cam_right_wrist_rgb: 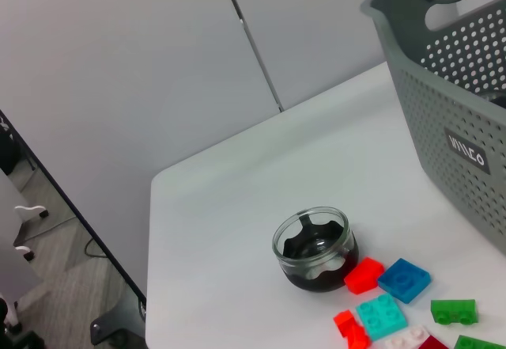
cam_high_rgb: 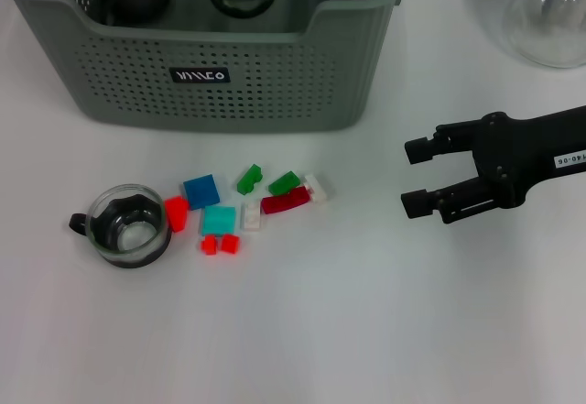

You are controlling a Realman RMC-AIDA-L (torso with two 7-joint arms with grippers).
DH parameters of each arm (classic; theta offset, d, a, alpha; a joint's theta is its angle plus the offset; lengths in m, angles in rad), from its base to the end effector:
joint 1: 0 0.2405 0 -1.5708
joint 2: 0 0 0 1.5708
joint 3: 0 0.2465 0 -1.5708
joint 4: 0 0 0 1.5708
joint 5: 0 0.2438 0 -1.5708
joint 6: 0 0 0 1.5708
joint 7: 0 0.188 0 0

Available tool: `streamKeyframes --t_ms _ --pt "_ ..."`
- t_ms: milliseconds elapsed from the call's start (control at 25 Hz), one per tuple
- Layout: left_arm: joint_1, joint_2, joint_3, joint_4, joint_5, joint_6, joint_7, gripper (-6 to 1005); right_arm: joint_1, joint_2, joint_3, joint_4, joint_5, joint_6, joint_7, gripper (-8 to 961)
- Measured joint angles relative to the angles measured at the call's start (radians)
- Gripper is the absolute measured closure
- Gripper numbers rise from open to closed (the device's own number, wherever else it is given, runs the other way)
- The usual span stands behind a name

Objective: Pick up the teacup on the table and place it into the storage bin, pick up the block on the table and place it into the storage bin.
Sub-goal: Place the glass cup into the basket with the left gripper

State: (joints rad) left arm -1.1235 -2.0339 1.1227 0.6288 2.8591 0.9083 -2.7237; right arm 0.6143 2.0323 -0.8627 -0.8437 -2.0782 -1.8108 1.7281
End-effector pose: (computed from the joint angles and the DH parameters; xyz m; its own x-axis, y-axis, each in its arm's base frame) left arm -0.1468 0.5479 -0.0329 0.7486 0.6566 0.0923 0.5103 -0.4816 -0.7125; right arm 0.2037 0.3542 -0.0140 0.8576 -0.4308 -0.2809 -0.4091 -0.9024 0.1350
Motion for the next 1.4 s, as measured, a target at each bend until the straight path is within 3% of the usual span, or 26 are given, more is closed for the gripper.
streamKeyframes --t_ms 760,1200,1400 --pt "0.009 -0.010 0.002 -0.012 0.000 -0.031 0.011 941 -0.008 0.001 -0.002 0.000 0.000 0.009 -0.008 29" --pt "0.009 -0.013 0.002 -0.014 0.000 -0.028 0.013 865 -0.008 0.002 -0.002 0.000 0.000 0.008 -0.006 29" --pt "0.014 -0.013 0.002 -0.010 0.000 -0.029 0.013 708 -0.008 0.002 -0.002 0.000 0.000 0.008 -0.006 29"
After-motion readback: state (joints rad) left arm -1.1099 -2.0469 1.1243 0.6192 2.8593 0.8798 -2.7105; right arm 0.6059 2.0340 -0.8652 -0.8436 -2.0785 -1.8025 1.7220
